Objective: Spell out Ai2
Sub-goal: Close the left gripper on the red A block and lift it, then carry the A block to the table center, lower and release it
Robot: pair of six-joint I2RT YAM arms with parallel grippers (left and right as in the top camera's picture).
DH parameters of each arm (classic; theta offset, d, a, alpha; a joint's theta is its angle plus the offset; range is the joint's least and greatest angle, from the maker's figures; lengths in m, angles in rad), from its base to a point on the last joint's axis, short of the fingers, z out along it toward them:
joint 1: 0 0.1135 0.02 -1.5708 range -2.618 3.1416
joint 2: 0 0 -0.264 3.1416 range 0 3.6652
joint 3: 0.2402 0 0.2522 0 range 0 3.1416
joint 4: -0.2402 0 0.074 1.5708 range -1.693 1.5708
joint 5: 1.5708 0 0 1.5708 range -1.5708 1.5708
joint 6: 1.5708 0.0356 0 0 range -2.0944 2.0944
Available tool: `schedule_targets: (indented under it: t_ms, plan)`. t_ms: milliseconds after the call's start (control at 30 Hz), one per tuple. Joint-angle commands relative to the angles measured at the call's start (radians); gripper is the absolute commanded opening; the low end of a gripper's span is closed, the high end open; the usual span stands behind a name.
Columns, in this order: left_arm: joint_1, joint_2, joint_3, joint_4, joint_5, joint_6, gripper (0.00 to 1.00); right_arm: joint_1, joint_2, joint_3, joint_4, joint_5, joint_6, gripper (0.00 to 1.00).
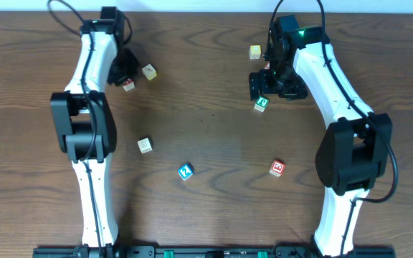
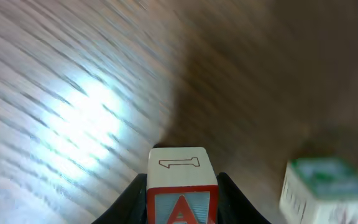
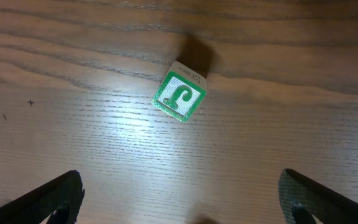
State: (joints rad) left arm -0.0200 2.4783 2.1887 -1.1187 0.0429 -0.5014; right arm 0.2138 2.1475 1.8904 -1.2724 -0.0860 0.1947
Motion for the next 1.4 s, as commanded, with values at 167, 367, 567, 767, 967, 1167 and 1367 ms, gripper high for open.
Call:
schedule_targets:
  t_ms: [167, 367, 567, 767, 967, 1167, 1367]
  plan:
    - [-0.140, -0.027, 0.008, -0.105, -0.071, 0.308, 0.20, 0.010, -0.002, 0.011, -0.005, 0.011, 0.014, 0.99]
    - [-0.256, -0.027, 0.008, -0.108, -0.069, 0.348, 0.22, 0.010, -0.002, 0.011, -0.019, 0.011, 0.014, 0.99]
    - [-0.324, -0.027, 0.006, -0.134, 0.045, 0.364, 0.23, 0.010, -0.002, 0.011, -0.045, 0.012, 0.014, 0.99]
    - [-0.345, -0.027, 0.006, -0.142, 0.172, 0.364, 0.23, 0.010, -0.002, 0.011, -0.048, 0.012, 0.014, 0.99]
    - [-0.363, -0.027, 0.006, -0.185, 0.254, 0.348, 0.24, 0.010, -0.002, 0.011, -0.051, 0.031, 0.014, 0.99]
    - [-0.410, -0.027, -0.045, -0.104, 0.137, 0.282, 0.16, 0.010, -0.002, 0.011, -0.053, 0.031, 0.014, 0.99]
    - [-0.448, -0.027, -0.082, -0.036, 0.079, 0.265, 0.18, 0.010, -0.002, 0.011, -0.061, 0.038, 0.013, 0.99]
